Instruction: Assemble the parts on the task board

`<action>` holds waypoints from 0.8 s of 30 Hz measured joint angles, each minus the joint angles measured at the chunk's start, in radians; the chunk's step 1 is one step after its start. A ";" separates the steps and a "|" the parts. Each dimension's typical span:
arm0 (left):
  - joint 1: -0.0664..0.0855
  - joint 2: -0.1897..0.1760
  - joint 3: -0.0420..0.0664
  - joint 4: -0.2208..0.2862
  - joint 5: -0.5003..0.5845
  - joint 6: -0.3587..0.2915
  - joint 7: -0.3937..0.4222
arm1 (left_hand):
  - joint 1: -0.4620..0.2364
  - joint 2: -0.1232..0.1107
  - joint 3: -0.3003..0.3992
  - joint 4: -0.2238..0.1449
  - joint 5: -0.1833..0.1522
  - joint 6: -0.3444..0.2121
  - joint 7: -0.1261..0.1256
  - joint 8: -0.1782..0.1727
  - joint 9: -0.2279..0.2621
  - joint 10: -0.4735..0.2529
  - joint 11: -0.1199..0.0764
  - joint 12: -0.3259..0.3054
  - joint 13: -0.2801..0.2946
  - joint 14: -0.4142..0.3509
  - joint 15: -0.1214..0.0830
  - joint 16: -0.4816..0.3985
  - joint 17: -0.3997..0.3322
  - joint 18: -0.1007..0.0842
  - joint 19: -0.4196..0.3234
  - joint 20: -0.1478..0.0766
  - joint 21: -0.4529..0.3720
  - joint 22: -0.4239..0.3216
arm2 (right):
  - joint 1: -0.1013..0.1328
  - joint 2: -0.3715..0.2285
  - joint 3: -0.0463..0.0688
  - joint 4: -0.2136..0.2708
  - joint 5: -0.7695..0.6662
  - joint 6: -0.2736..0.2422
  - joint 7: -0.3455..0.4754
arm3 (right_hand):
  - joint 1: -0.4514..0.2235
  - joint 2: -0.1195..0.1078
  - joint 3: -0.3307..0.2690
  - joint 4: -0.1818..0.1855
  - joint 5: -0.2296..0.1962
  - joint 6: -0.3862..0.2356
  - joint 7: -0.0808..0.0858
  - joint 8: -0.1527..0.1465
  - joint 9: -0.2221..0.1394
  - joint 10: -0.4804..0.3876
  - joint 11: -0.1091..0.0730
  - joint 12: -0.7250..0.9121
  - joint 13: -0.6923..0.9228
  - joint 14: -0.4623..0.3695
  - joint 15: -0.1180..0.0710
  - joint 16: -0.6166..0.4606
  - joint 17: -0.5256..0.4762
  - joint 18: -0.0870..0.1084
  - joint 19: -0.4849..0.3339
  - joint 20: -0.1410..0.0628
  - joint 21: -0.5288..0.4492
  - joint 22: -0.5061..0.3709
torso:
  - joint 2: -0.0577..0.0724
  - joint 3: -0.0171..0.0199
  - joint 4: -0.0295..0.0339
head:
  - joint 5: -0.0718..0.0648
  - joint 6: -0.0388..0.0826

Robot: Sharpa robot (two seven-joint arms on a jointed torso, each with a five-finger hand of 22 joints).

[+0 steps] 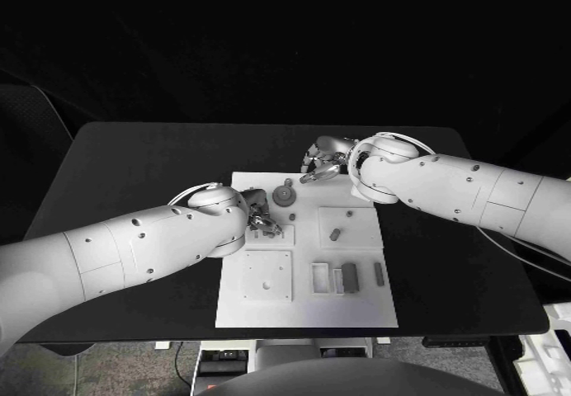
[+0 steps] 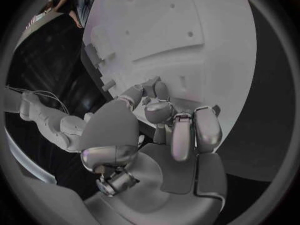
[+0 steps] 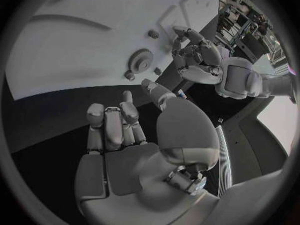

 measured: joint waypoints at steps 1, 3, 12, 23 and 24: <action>0.000 0.000 0.000 0.000 0.002 0.000 0.000 | -0.004 0.003 -0.004 0.002 -0.007 0.000 0.000 0.000 -0.001 0.000 0.000 0.000 -0.001 0.000 0.000 0.000 0.000 0.000 0.000 0.000 0.000 0.000 | 0.000 0.000 0.000 0.000 0.000 0.000 0.000 | 0.000 0.000 0.000 0.000 0.000 0.000 0.000 0.000 0.000 0.000 0.000 0.000 0.000 0.000 0.000 0.000 0.000 0.000 0.000 0.000 0.000 0.000 | 0.000 0.0000 0.0001 | 0.000 0.000; 0.000 -0.001 0.000 0.000 0.004 0.000 0.000 | -0.004 0.003 -0.012 0.001 -0.018 0.000 0.000 0.000 -0.002 0.000 0.000 0.000 -0.001 0.000 0.000 0.000 0.000 0.000 0.000 0.000 0.000 -0.001 | 0.000 0.000 0.000 0.000 0.000 0.000 0.000 | 0.000 0.000 0.000 0.000 0.000 0.001 -0.001 0.000 0.000 0.000 0.000 0.000 0.000 0.000 0.000 0.000 0.000 0.000 0.000 0.000 0.000 0.000 | 0.000 -0.0002 0.0001 | 0.000 0.000; -0.002 -0.002 0.000 0.000 0.012 0.000 0.000 | -0.028 -0.008 -0.022 0.003 -0.038 0.000 0.000 0.000 -0.005 0.000 0.000 0.000 -0.003 -0.002 -0.002 0.000 -0.001 0.002 0.000 0.000 0.000 -0.002 | 0.000 0.000 0.000 -0.001 0.000 0.000 0.000 | 0.000 0.000 0.000 0.000 0.000 0.001 -0.001 0.000 0.000 -0.001 0.001 0.000 0.000 0.002 0.002 0.000 0.000 0.000 0.000 0.000 0.000 0.000 | 0.000 -0.0003 0.0003 | 0.001 0.001; -0.002 -0.006 -0.001 0.003 0.029 0.001 -0.001 | -0.031 0.000 -0.022 0.003 -0.038 0.000 0.000 0.000 -0.005 0.000 0.000 0.000 -0.004 -0.002 -0.002 0.000 -0.001 0.002 0.003 -0.003 0.000 -0.004 | -0.001 0.000 0.000 -0.007 0.000 0.000 0.000 | 0.000 0.000 0.000 0.000 0.000 -0.001 0.001 0.000 0.000 0.002 -0.002 0.000 0.000 0.002 0.002 0.000 0.002 0.000 0.000 0.000 0.000 -0.001 | 0.000 -0.0003 0.0001 | 0.001 0.003; -0.002 -0.006 -0.001 0.003 0.030 0.001 -0.001 | -0.030 0.001 -0.021 0.002 -0.038 0.000 0.000 0.000 -0.005 0.000 0.000 0.000 -0.004 -0.002 -0.002 0.000 -0.002 0.002 0.004 -0.004 0.000 -0.004 | -0.001 0.000 0.000 -0.007 0.000 0.000 0.000 | 0.000 0.000 0.000 0.000 0.000 -0.001 0.001 0.000 0.000 0.002 -0.002 0.000 0.000 0.002 0.002 0.000 0.002 0.000 0.000 0.000 0.000 -0.001 | 0.000 -0.0003 0.0001 | 0.001 0.003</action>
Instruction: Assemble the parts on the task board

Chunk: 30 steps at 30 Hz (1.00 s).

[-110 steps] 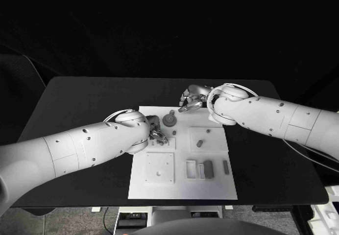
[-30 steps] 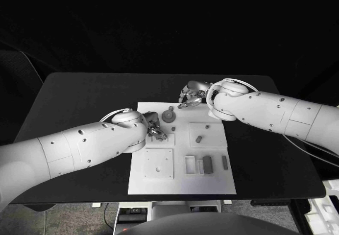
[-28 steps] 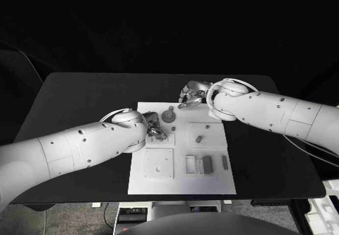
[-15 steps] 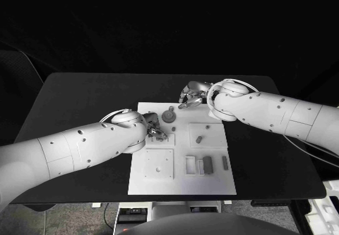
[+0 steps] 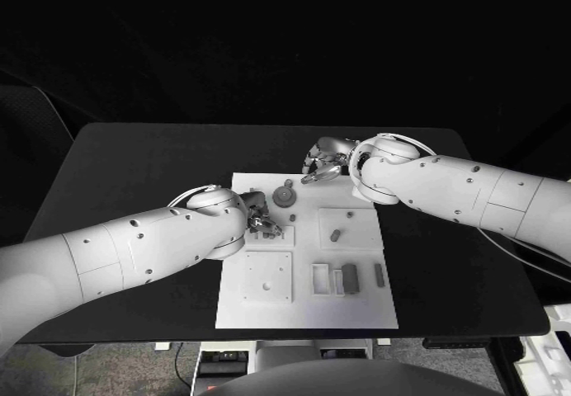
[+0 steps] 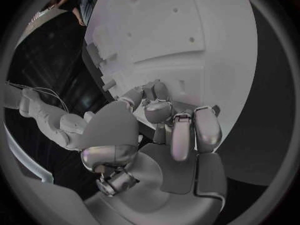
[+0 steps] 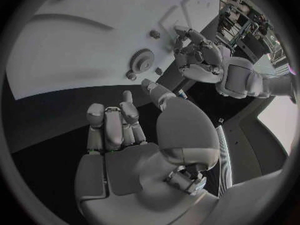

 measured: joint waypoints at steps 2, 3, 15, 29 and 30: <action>0.000 0.000 0.000 0.001 0.002 0.000 0.000 | 0.009 0.008 0.008 -0.008 0.001 0.000 0.000 0.000 -0.001 0.000 0.000 0.000 -0.002 0.000 0.000 0.000 -0.001 0.000 0.000 0.000 0.000 -0.002 | 0.000 0.000 0.000 0.000 0.000 0.000 0.000 | 0.000 0.000 0.000 0.000 0.000 0.000 0.000 0.000 0.000 0.000 0.000 0.000 0.000 0.000 0.000 0.000 0.000 0.000 0.000 0.000 0.000 0.000 | 0.000 0.0000 0.0000 | 0.000 0.001; 0.000 0.000 0.000 0.001 0.003 0.000 0.000 | 0.013 0.011 0.009 -0.009 0.005 0.000 0.000 0.000 -0.001 0.002 -0.002 0.000 -0.002 0.001 -0.001 0.000 -0.001 0.000 0.000 0.000 0.000 -0.002 | 0.000 0.000 0.000 0.000 0.000 0.000 0.000 | 0.000 0.000 0.000 0.000 0.000 0.000 0.000 0.000 0.000 0.000 0.000 0.000 0.000 0.001 0.001 0.000 0.000 0.000 0.000 0.000 0.000 0.000 | 0.000 0.0000 0.0000 | 0.000 0.001; 0.000 -0.001 0.000 0.002 0.025 0.002 -0.001 | 0.049 -0.010 0.026 0.008 0.016 0.000 0.000 0.000 -0.010 0.004 -0.004 0.000 -0.006 0.003 -0.002 0.000 -0.002 -0.001 0.000 0.000 0.000 -0.005 | 0.000 0.000 0.000 0.000 0.000 0.000 0.000 | 0.000 0.000 0.000 0.000 0.000 0.001 -0.001 0.000 -0.001 0.000 0.000 0.000 -0.001 -0.001 0.000 0.000 0.000 0.000 0.000 0.000 0.000 0.000 | 0.000 0.0000 0.0001 | 0.001 0.002; 0.000 -0.001 0.000 0.002 0.034 0.009 0.001 | 0.054 -0.015 0.029 0.010 0.016 0.000 0.000 0.000 -0.010 0.004 -0.004 0.000 -0.007 0.003 -0.002 0.000 -0.002 -0.001 0.000 0.000 0.000 -0.005 | 0.000 0.001 0.000 0.000 0.000 0.000 0.000 | 0.000 0.000 0.003 0.003 0.000 0.002 -0.002 0.000 -0.001 0.000 0.000 0.000 -0.001 0.000 0.000 0.000 0.000 0.000 0.000 0.000 0.000 0.000 | 0.000 0.0000 0.0001 | 0.002 0.003; 0.000 -0.001 0.000 0.002 0.033 0.009 0.001 | 0.054 -0.015 0.029 0.010 0.016 0.000 0.000 0.000 -0.010 0.004 -0.004 0.000 -0.007 0.003 -0.002 0.000 -0.002 -0.001 0.000 0.000 0.000 -0.005 | 0.000 0.001 0.000 0.000 0.000 0.000 0.000 | 0.000 0.000 0.003 0.003 0.000 0.002 -0.002 0.000 -0.001 0.000 0.000 0.000 -0.001 0.000 0.000 0.000 0.000 0.000 0.000 0.000 0.000 0.000 | 0.000 0.0000 0.0001 | 0.002 0.003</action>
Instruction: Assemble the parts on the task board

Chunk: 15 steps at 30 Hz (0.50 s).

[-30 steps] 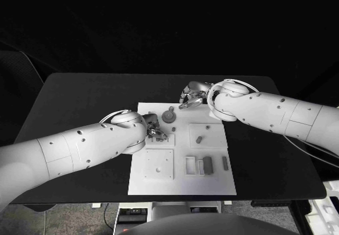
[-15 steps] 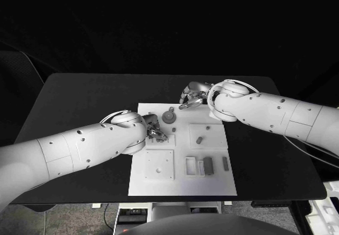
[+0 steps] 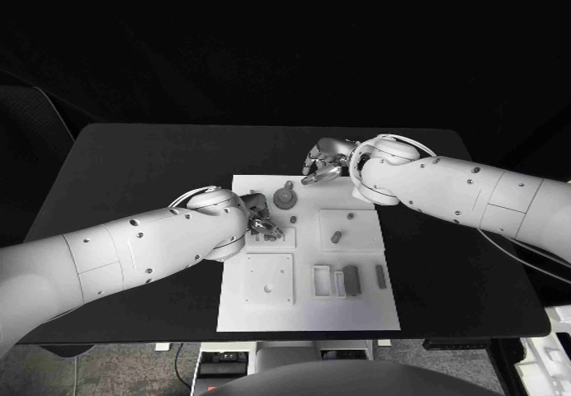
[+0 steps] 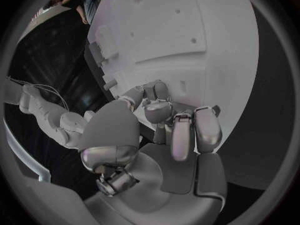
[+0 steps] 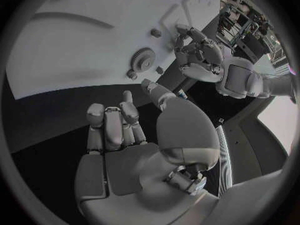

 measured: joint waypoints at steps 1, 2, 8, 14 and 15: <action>0.000 0.000 0.000 0.000 -0.001 0.000 0.000 | 0.000 0.000 0.000 0.000 0.000 0.000 0.000 0.000 0.000 0.000 0.000 0.000 0.000 0.000 0.000 0.000 0.000 0.000 0.000 0.000 0.000 0.000 | 0.000 0.000 0.000 0.000 0.000 0.000 0.000 | 0.000 0.000 0.000 0.000 0.000 0.000 0.000 0.000 0.000 0.000 0.000 0.000 0.000 0.000 0.000 0.000 0.000 0.000 0.000 0.000 0.000 0.000 | 0.000 0.0000 0.0000 | 0.000 0.000; 0.000 0.001 0.000 0.000 -0.003 -0.001 0.000 | 0.000 0.000 0.000 0.000 0.000 0.000 0.000 0.000 0.000 0.000 0.000 0.000 0.000 0.000 0.000 0.000 0.000 0.000 0.000 0.000 0.000 0.000 | 0.000 0.000 0.000 0.000 0.000 0.000 0.000 | 0.000 0.000 0.000 0.000 0.000 0.000 0.000 0.000 0.000 0.000 0.000 0.000 0.000 0.000 0.000 0.000 0.000 0.000 0.000 0.000 0.000 0.000 | 0.000 0.0000 0.0000 | 0.000 0.000; 0.000 0.002 0.000 0.000 -0.016 -0.003 0.000 | 0.002 -0.002 0.002 0.002 0.000 0.000 0.000 0.000 0.000 0.000 0.000 0.000 0.000 0.000 0.000 0.000 0.000 0.000 0.000 0.000 0.000 0.000 | 0.000 0.001 0.000 0.000 0.000 0.000 0.000 | 0.000 0.000 0.000 0.000 0.000 -0.002 0.002 0.000 0.000 0.000 0.000 0.000 0.000 0.000 0.000 0.000 0.000 0.000 0.000 0.000 0.000 0.000 | 0.000 0.0000 0.0000 | 0.000 0.001; -0.001 0.004 0.000 0.000 -0.033 -0.009 0.000 | 0.008 -0.008 0.003 0.003 0.000 0.000 0.000 0.000 0.000 0.000 0.000 0.000 0.000 0.000 0.000 0.000 0.000 0.000 0.000 0.000 0.000 0.000 | 0.000 0.001 0.000 -0.001 0.000 0.000 0.000 | 0.000 0.000 0.000 0.000 0.000 -0.002 0.002 0.000 0.000 0.000 0.000 0.000 0.000 0.001 0.001 0.000 0.000 0.000 0.000 0.000 0.004 0.000 | 0.000 0.0000 0.0001 | 0.000 0.003; -0.001 0.004 0.000 0.000 -0.035 -0.010 0.000 | 0.008 -0.008 0.003 0.003 0.002 0.000 0.000 0.000 0.000 0.000 0.000 0.000 0.000 0.000 0.000 0.000 0.000 0.000 0.000 0.000 0.000 0.000 | 0.000 0.001 0.000 -0.001 0.000 0.000 0.000 | 0.000 0.000 0.000 0.000 0.000 -0.002 0.002 0.000 0.000 0.000 0.000 0.000 0.000 0.002 0.002 0.000 0.000 0.000 0.000 0.000 0.004 0.000 | 0.000 0.0001 0.0001 | 0.000 0.003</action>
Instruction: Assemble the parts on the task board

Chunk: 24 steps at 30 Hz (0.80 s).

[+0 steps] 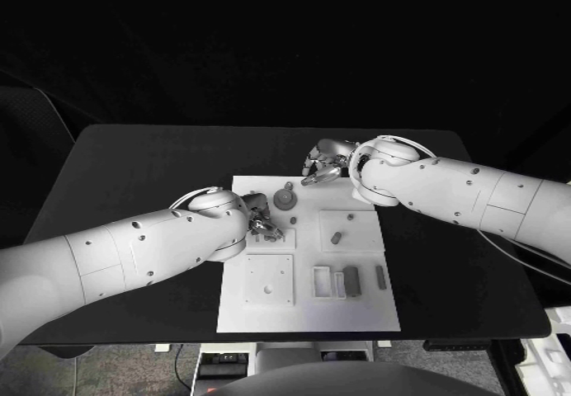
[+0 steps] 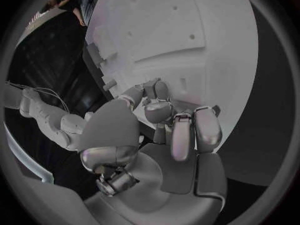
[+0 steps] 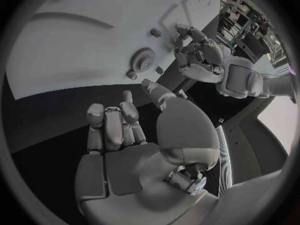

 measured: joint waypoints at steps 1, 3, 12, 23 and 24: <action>0.000 0.000 0.000 0.000 -0.003 0.000 -0.001 | 0.000 0.000 0.000 0.000 0.003 0.000 0.000 0.000 0.000 0.000 0.000 0.000 0.000 0.000 0.000 0.000 0.000 0.000 0.000 0.000 0.000 0.000 | 0.000 0.000 0.000 0.000 0.000 0.000 0.000 | 0.000 0.000 0.000 0.000 0.000 0.000 0.000 0.000 0.000 0.000 0.000 0.000 0.000 0.000 0.000 0.000 0.000 0.000 0.000 0.000 0.000 0.000 | 0.000 0.0000 0.0000 | 0.000 0.000; 0.000 0.001 0.000 0.001 -0.007 0.000 -0.001 | 0.000 0.000 0.000 0.000 0.003 0.000 0.000 0.004 0.000 0.000 0.000 0.000 0.000 0.000 0.000 0.000 0.000 0.000 0.001 0.001 0.000 0.000 | 0.000 0.000 0.000 0.000 0.000 0.000 0.000 | 0.000 0.000 0.000 0.000 0.000 0.000 0.000 0.000 0.000 0.000 0.000 0.000 0.000 0.000 0.000 0.000 0.000 0.000 0.000 0.000 0.000 0.000 | 0.000 0.0000 0.0000 | 0.000 0.001; 0.000 0.001 0.001 0.002 -0.012 0.001 -0.005 | 0.005 -0.005 0.003 0.003 0.007 0.000 0.000 0.004 0.000 0.000 0.000 0.000 0.000 0.000 0.000 0.000 0.000 0.000 0.004 -0.001 0.000 0.000 | 0.000 0.001 0.000 -0.001 0.000 0.000 0.000 | 0.000 0.000 0.000 0.000 0.000 0.000 0.000 0.000 0.000 -0.002 0.002 0.000 0.000 -0.004 -0.004 0.000 0.000 0.000 0.000 0.000 0.000 0.000 | 0.000 0.0000 -0.0001 | 0.002 0.001; 0.000 0.002 0.001 0.000 -0.004 0.001 -0.010 | 0.004 -0.004 0.003 0.003 0.010 0.000 0.000 0.004 0.000 0.000 0.000 0.000 0.000 0.000 0.001 0.000 0.000 0.000 0.004 -0.001 0.000 0.000 | 0.000 0.002 0.000 0.000 0.000 0.000 0.000 | 0.000 0.000 0.000 0.000 0.000 0.001 -0.001 0.000 0.000 -0.002 0.002 0.000 0.000 -0.004 -0.004 0.000 0.000 0.000 0.000 0.000 0.000 0.000 | 0.000 -0.0001 0.0000 | 0.003 0.001; 0.000 0.002 0.001 0.000 -0.002 0.000 -0.011 | 0.004 -0.004 0.003 0.003 0.012 0.000 0.000 0.004 0.000 0.000 0.000 0.000 0.000 0.000 0.001 0.000 0.000 0.000 0.003 -0.001 0.000 0.000 | 0.000 0.002 0.000 0.000 0.000 0.000 0.000 | 0.000 0.000 0.000 0.000 0.000 0.001 -0.001 0.000 0.000 -0.002 0.002 0.000 0.000 -0.003 -0.003 0.000 0.000 0.000 0.000 0.000 0.000 0.000 | 0.000 -0.0001 0.0000 | 0.003 0.002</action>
